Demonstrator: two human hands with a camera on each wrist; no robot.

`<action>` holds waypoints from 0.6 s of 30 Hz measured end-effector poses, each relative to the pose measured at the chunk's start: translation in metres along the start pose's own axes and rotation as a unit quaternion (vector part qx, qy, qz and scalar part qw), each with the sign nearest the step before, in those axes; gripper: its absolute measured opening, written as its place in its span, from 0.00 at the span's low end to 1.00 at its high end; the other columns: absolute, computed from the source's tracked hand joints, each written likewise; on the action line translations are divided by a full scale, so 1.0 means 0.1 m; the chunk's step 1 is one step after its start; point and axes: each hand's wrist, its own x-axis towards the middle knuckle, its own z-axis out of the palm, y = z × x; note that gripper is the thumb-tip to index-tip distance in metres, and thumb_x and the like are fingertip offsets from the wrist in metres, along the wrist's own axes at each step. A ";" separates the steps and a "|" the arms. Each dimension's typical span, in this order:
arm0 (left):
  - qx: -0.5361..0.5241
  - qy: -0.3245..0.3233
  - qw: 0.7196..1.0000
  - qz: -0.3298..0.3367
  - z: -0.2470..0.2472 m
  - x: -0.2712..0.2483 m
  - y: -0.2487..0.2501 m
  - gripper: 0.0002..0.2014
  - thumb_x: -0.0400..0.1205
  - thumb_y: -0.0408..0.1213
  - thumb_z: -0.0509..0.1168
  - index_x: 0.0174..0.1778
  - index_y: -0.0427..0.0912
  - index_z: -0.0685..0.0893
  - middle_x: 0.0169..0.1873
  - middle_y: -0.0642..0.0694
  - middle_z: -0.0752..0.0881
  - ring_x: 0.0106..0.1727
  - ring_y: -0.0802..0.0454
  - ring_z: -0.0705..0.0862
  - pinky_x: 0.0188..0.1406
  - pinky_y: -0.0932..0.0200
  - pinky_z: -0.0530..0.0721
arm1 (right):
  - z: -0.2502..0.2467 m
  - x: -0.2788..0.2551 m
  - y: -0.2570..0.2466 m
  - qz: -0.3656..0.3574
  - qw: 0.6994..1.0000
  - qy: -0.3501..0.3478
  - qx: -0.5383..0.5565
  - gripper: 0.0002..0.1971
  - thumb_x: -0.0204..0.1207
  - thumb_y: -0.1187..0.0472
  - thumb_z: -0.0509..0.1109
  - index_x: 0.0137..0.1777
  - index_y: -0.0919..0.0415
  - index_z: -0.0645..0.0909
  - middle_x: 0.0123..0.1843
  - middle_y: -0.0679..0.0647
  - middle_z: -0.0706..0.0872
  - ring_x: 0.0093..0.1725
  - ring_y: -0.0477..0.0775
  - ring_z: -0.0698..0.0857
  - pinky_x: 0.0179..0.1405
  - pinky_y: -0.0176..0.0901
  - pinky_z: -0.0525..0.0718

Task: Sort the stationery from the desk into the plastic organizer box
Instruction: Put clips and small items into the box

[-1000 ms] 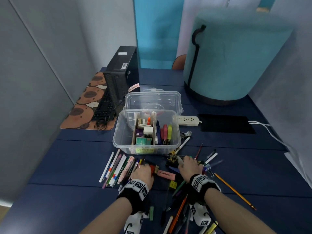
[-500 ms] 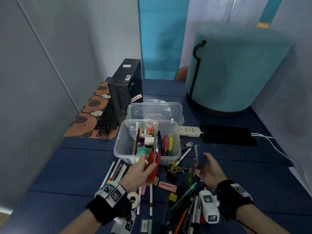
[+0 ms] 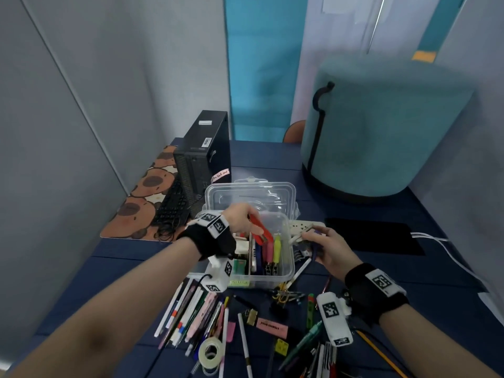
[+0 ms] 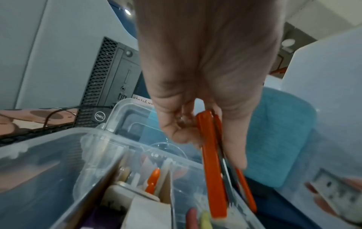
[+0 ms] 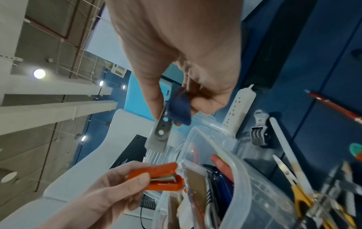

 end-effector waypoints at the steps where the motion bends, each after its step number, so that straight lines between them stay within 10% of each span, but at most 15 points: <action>1: 0.019 -0.031 0.999 -0.006 0.00 0.05 0.00 0.15 0.75 0.40 0.74 0.57 0.40 0.87 0.48 0.45 0.89 0.42 0.52 0.85 0.44 0.60 0.84 | 0.03 0.03 -0.02 -0.008 1.000 0.008 -0.017 0.19 0.72 0.70 0.75 0.60 0.62 0.75 0.39 0.56 0.86 0.28 0.49 0.82 0.24 0.38 0.81; 8: 0.197 -0.143 0.970 0.010 0.10 0.59 0.08 0.16 0.79 0.33 0.68 0.63 0.39 0.84 0.61 0.39 0.83 0.61 0.41 0.82 0.59 0.58 0.78 | 0.17 0.32 -0.03 -0.023 0.997 0.002 -0.067 0.18 0.73 0.66 0.76 0.61 0.61 0.76 0.40 0.55 0.88 0.29 0.46 0.84 0.25 0.36 0.80; 12: 0.247 -0.163 0.955 0.022 0.15 0.87 0.06 0.16 0.79 0.26 0.64 0.62 0.35 0.85 0.55 0.38 0.85 0.48 0.47 0.79 0.35 0.68 0.77 | 0.14 0.44 -0.01 -0.019 0.996 -0.003 -0.091 0.19 0.73 0.65 0.77 0.61 0.59 0.76 0.39 0.54 0.88 0.31 0.49 0.82 0.26 0.38 0.77; 18: 0.327 -0.185 0.926 0.023 0.27 1.32 -0.19 0.10 0.70 0.37 0.65 0.41 0.56 0.88 0.41 0.52 0.89 0.40 0.47 0.87 0.45 0.50 0.89 | 0.12 0.60 -0.03 -0.031 0.996 -0.001 -0.079 0.20 0.72 0.65 0.76 0.63 0.61 0.77 0.38 0.51 0.92 0.42 0.55 0.84 0.42 0.48 0.78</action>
